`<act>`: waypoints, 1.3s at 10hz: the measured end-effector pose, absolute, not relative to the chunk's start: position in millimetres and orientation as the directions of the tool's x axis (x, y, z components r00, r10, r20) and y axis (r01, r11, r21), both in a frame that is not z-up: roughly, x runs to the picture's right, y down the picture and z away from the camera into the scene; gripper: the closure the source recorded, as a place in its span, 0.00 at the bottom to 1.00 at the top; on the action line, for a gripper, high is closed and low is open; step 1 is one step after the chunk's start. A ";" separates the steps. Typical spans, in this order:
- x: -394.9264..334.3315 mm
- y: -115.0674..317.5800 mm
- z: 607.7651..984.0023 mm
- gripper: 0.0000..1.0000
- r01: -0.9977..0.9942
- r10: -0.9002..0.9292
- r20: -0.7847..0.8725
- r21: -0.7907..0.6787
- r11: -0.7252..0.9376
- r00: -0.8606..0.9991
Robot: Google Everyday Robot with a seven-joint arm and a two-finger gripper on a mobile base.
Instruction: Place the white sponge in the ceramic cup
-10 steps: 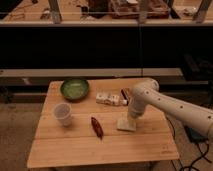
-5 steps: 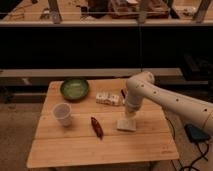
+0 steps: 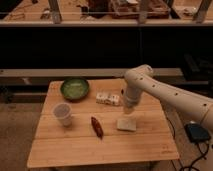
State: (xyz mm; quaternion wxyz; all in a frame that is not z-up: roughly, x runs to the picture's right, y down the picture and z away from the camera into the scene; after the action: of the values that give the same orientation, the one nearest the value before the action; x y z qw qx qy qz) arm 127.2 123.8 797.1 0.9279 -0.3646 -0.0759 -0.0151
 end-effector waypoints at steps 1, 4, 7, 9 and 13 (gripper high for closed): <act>135.3 133.1 808.8 0.23 0.070 0.044 0.147 -0.684 0.726 0.988; 160.7 156.7 840.4 0.20 0.027 0.086 0.122 -0.714 0.700 0.989; 168.0 166.6 848.6 0.20 0.027 0.095 0.125 -0.728 0.685 0.988; 170.5 180.7 858.5 0.20 0.033 0.091 0.130 -0.730 0.682 0.987; 170.6 203.1 843.9 0.20 0.050 0.111 0.181 -0.705 0.708 0.977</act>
State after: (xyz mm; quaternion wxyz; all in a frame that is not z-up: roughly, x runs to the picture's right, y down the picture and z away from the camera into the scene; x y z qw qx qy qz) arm 170.6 203.1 843.9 0.9181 -0.3818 -0.1055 0.0168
